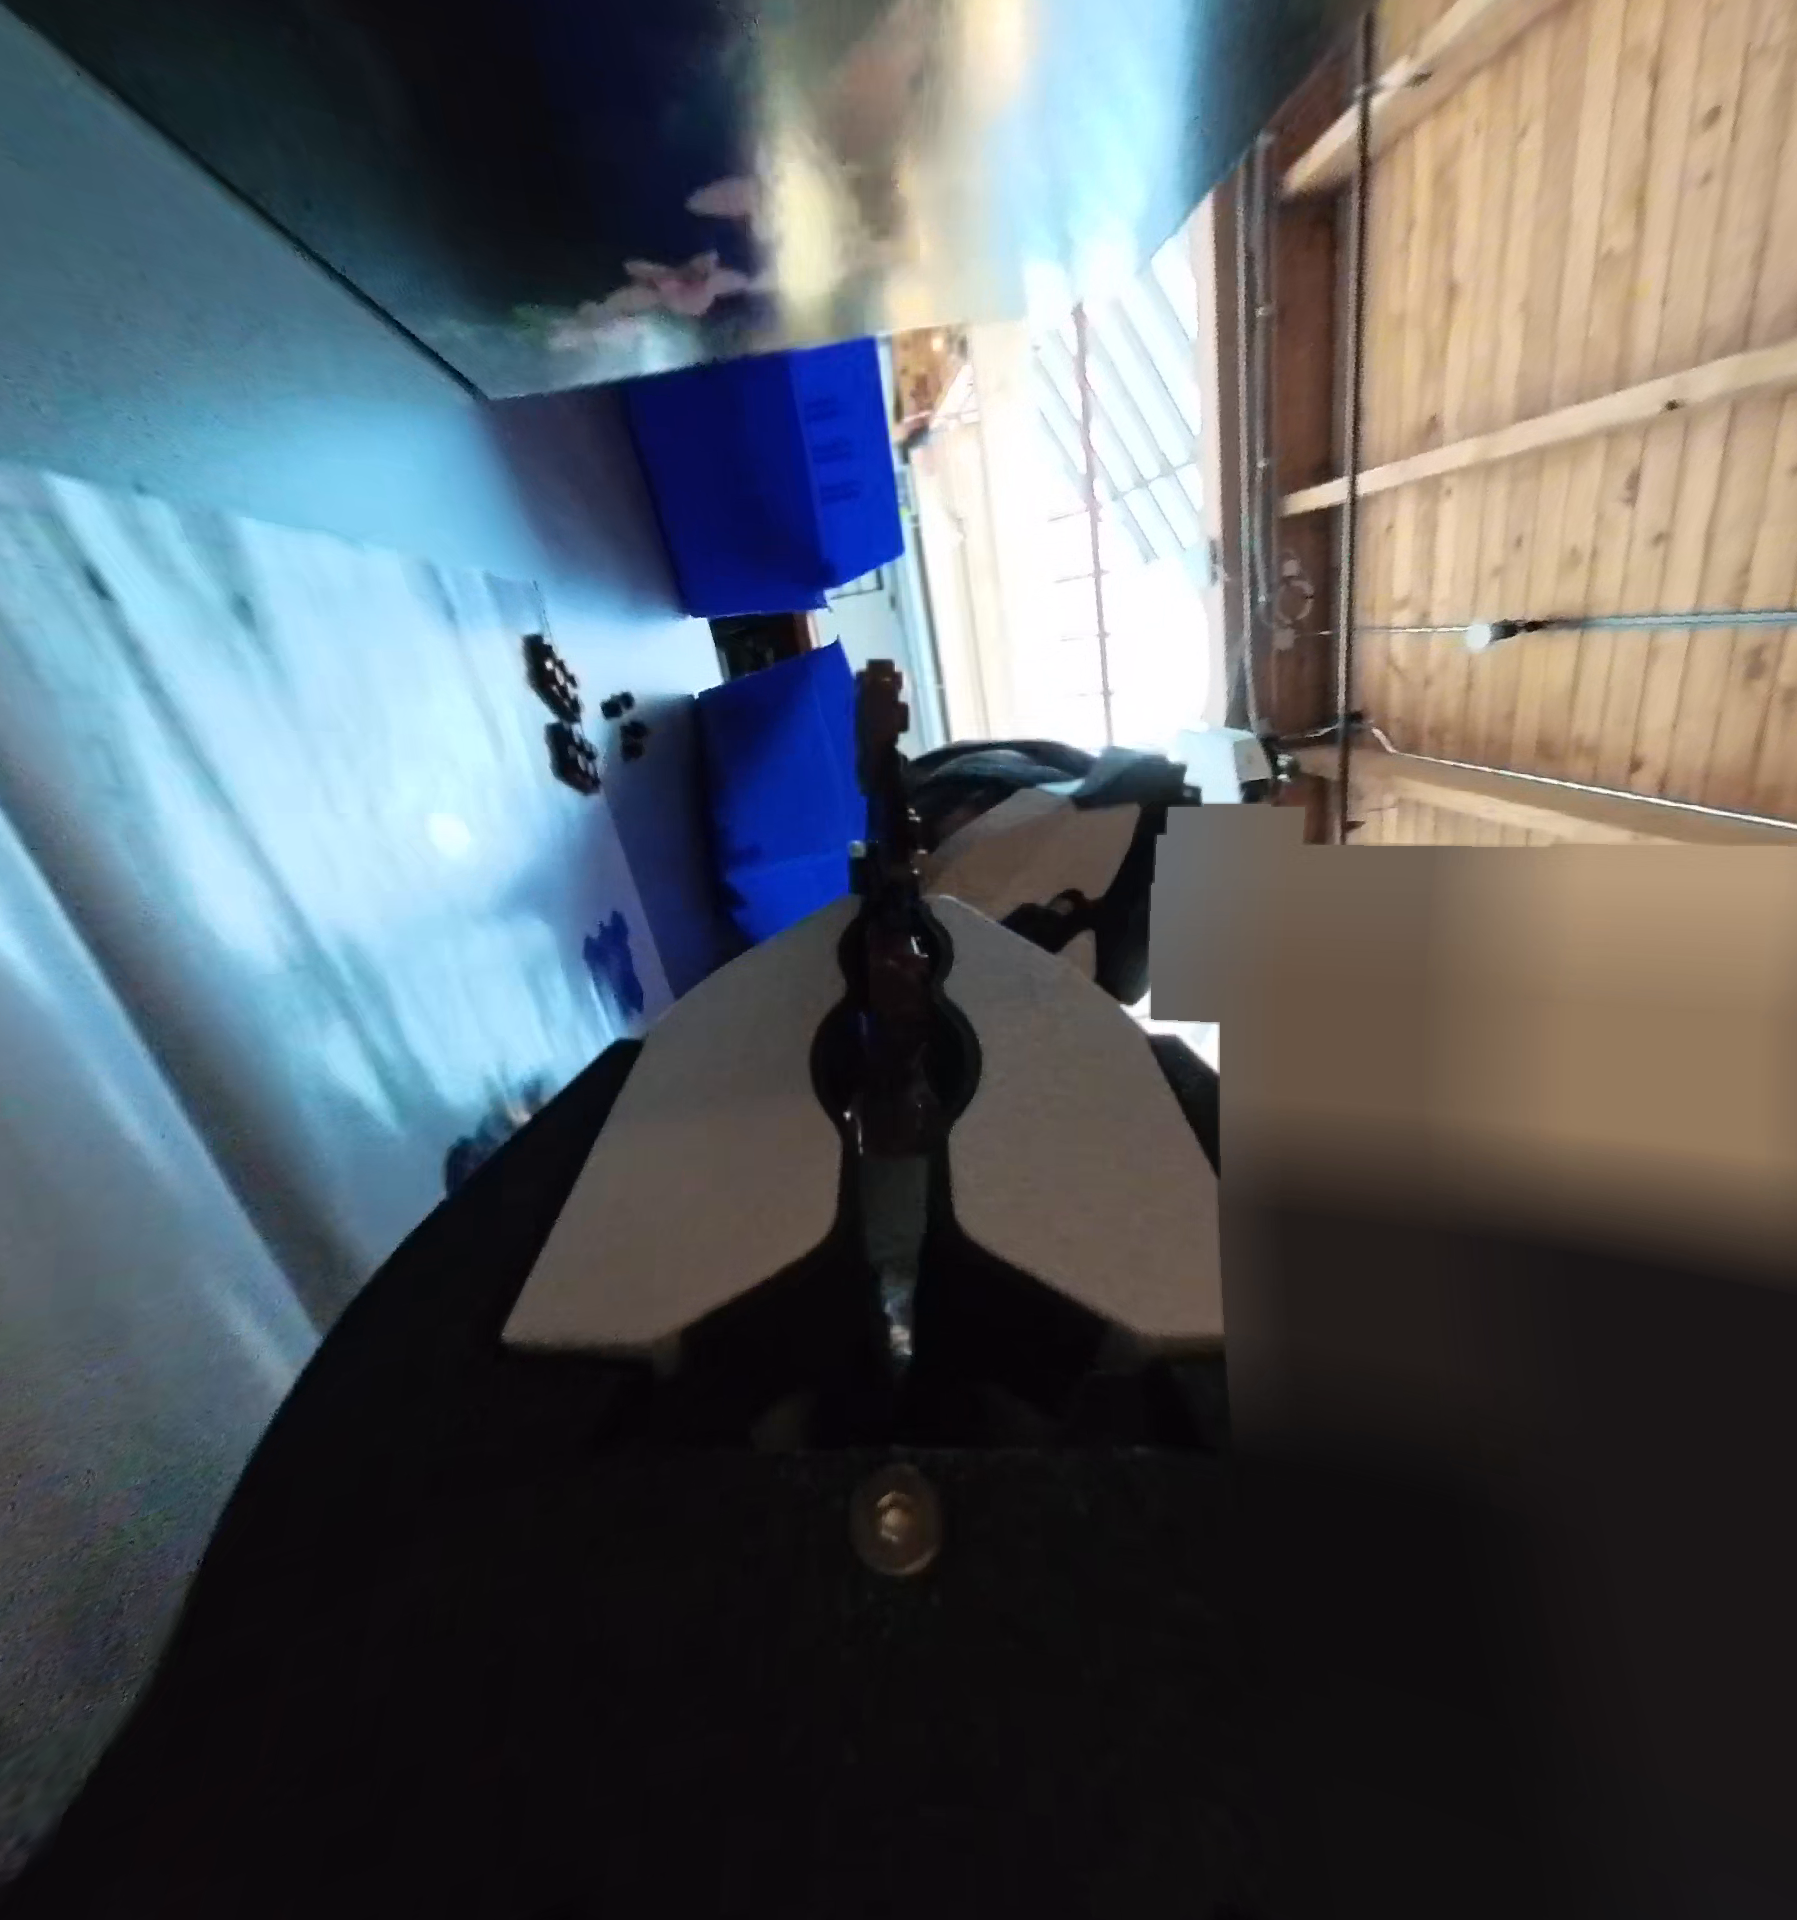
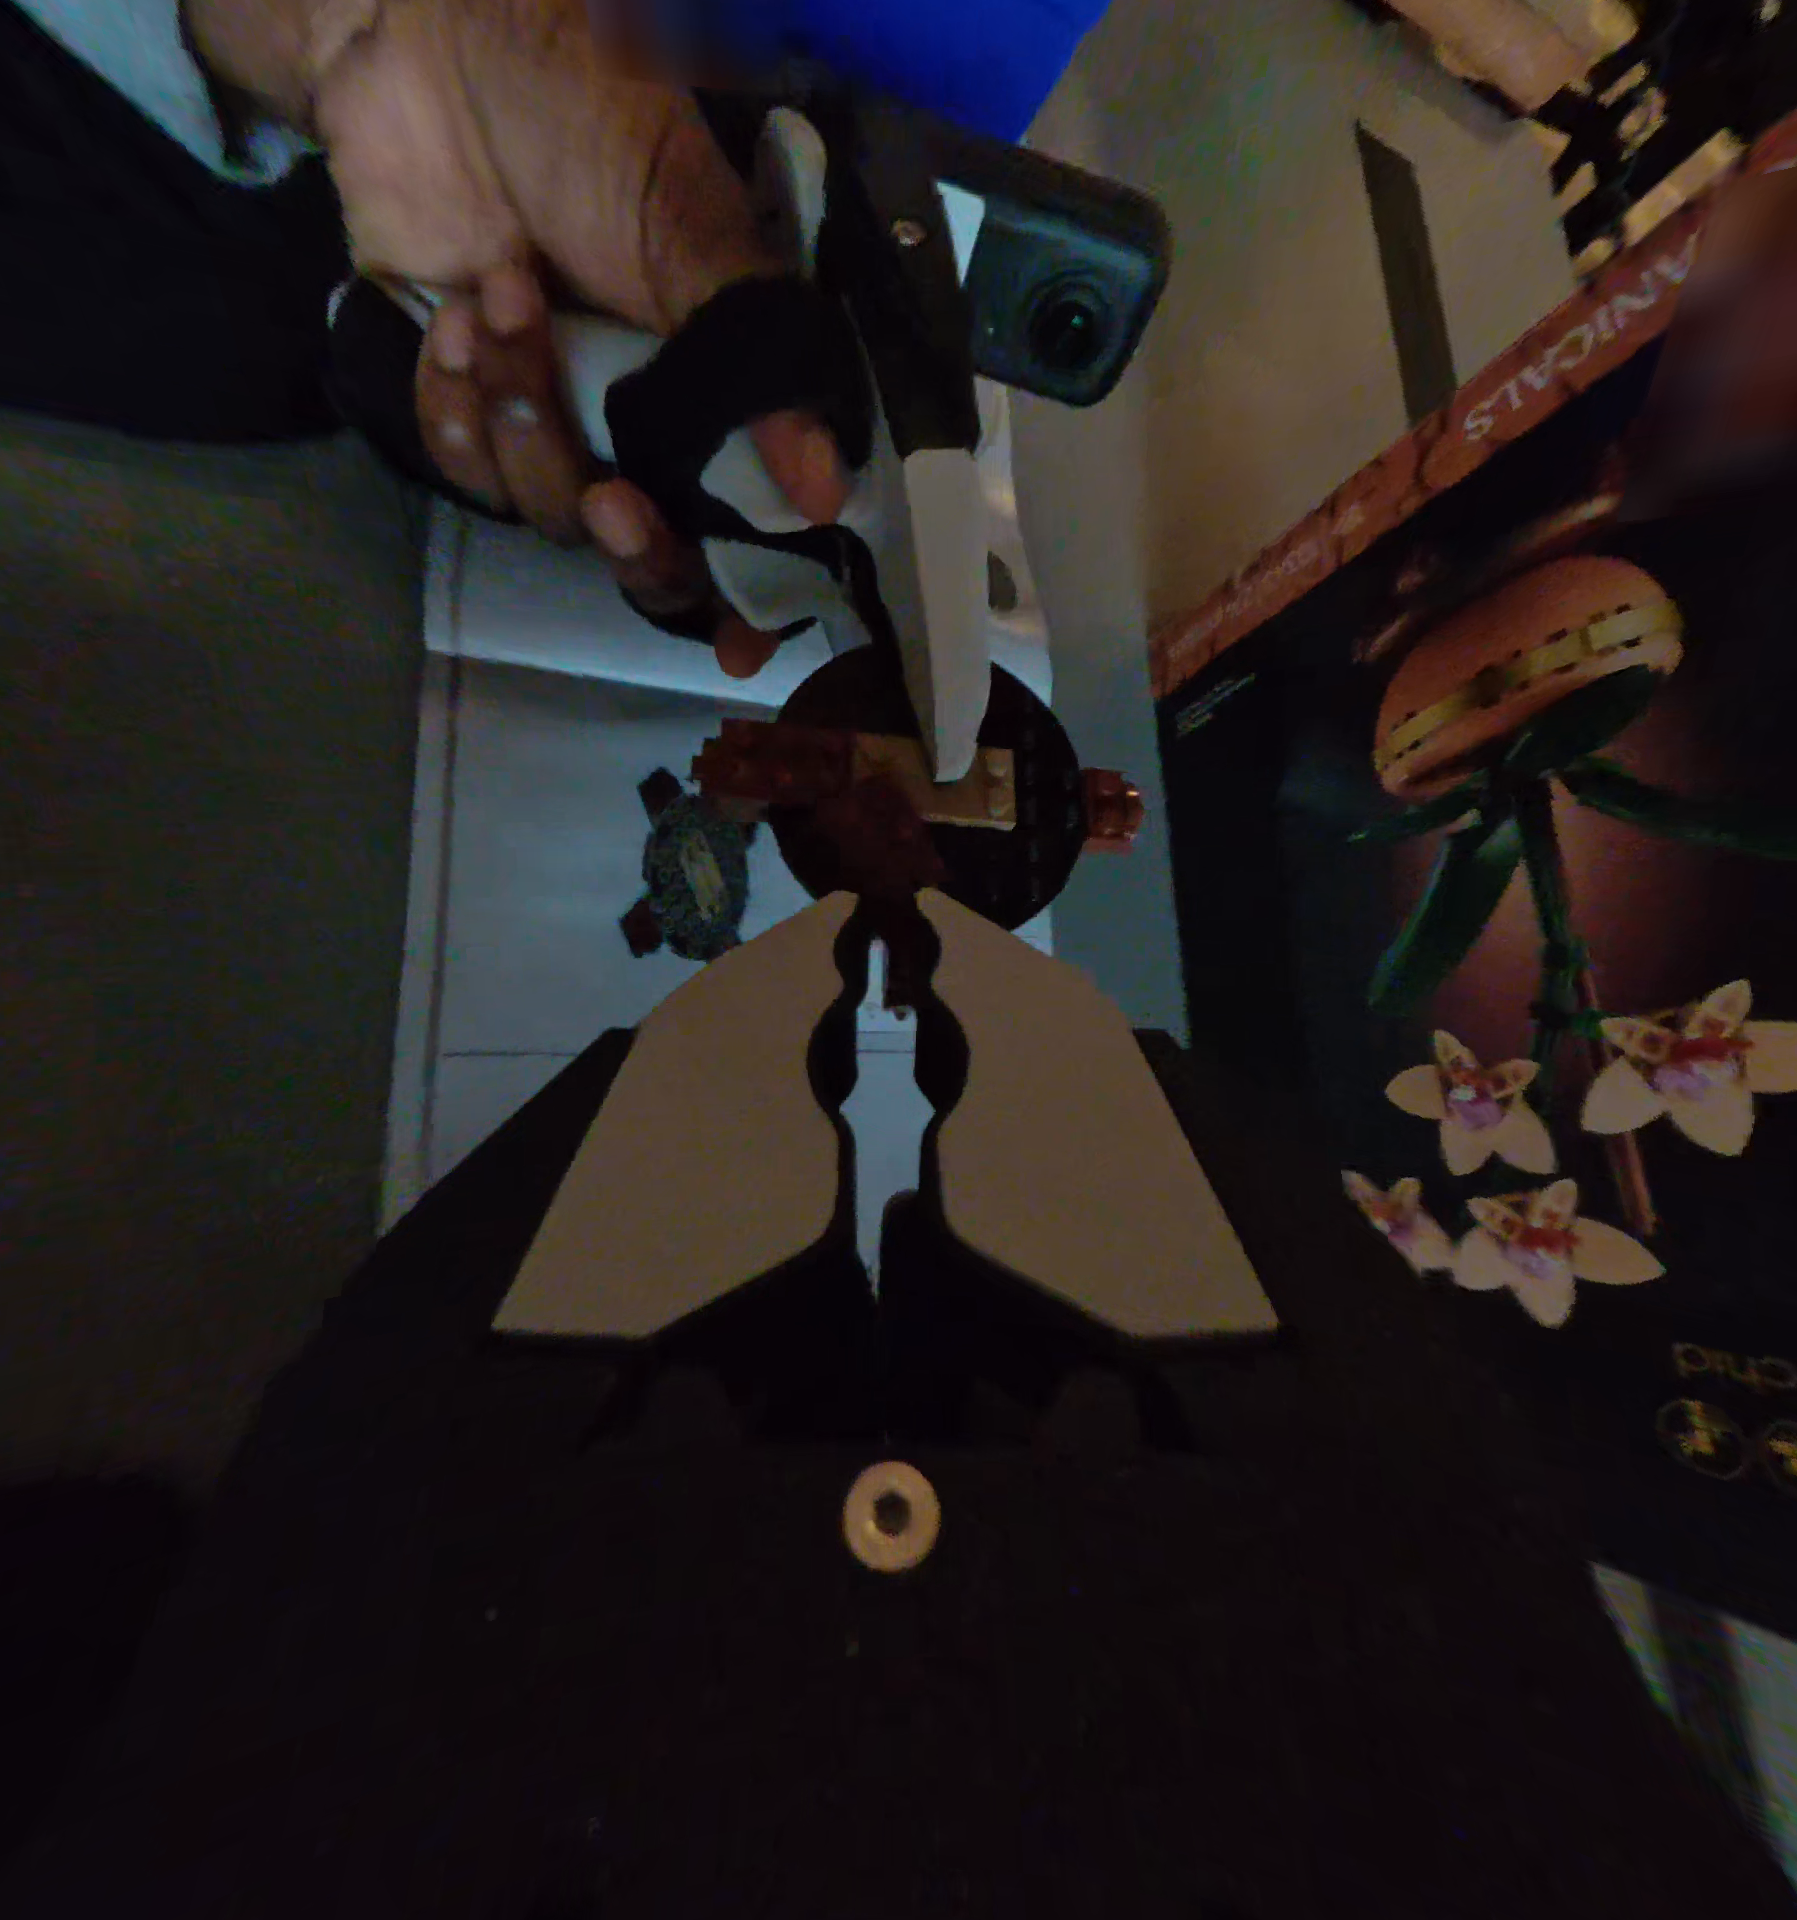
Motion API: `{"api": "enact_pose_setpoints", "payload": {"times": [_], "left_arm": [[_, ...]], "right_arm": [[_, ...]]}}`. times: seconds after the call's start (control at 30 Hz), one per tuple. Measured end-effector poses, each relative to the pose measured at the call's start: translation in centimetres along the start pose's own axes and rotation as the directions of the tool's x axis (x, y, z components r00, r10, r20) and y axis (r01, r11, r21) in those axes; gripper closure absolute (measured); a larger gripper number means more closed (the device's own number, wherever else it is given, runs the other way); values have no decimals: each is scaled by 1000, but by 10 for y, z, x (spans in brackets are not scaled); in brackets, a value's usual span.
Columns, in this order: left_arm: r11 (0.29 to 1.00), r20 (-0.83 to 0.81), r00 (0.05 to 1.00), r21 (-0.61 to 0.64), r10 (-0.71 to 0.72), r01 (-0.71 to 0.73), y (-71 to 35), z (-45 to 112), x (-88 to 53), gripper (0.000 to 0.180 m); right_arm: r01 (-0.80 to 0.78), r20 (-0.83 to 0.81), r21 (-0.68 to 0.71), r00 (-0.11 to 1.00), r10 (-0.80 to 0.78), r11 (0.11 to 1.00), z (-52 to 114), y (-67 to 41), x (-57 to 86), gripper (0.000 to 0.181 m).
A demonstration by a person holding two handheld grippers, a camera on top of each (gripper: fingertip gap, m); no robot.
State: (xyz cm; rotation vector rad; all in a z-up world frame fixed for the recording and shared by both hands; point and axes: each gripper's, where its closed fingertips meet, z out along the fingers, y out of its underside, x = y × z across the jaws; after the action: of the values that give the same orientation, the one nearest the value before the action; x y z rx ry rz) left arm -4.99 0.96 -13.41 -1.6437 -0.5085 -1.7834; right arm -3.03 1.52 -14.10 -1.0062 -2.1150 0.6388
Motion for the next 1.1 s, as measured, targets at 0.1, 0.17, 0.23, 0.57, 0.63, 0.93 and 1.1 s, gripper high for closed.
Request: {"api": "enact_pose_setpoints", "payload": {"times": [0.1, 0.17, 0.23, 0.57, 0.63, 0.93, 1.1], "left_arm": [[1000, 39, 999, 7, -11, 10, 10, 2, 4, 172], [998, 37, 998, 44, -56, 55, 14, 1, 5, 172], [996, 58, 996, 59, -69, 65, 19, -1, 1, 175], [989, 8, 992, 79, -127, 126, 36, 8, 10, 172], [989, 14, 992, 79, -125, 124, 36, 8, 8, 172], [986, 36, 993, 127, -109, 104, 32, 9, 8, 174], [983, 50, 993, 161, -103, 93, 32, 8, 6, 175]], "right_arm": [[-197, 87, 47, 978, 192, 979, -3, -5, -1, 177], [-239, 142, 47, 963, 231, 970, -8, -7, -6, 176], [-193, 152, 56, 971, 183, 980, -14, -7, -10, 171], [46, 251, 162, 964, -87, 986, -19, -14, -32, 153], [72, 273, 151, 955, -112, 986, -18, -11, -35, 156], [4, 199, 28, 980, -10, 1000, -20, -4, -18, 165], [-16, 173, -130, 984, 38, 991, -22, 6, -17, 165]]}}
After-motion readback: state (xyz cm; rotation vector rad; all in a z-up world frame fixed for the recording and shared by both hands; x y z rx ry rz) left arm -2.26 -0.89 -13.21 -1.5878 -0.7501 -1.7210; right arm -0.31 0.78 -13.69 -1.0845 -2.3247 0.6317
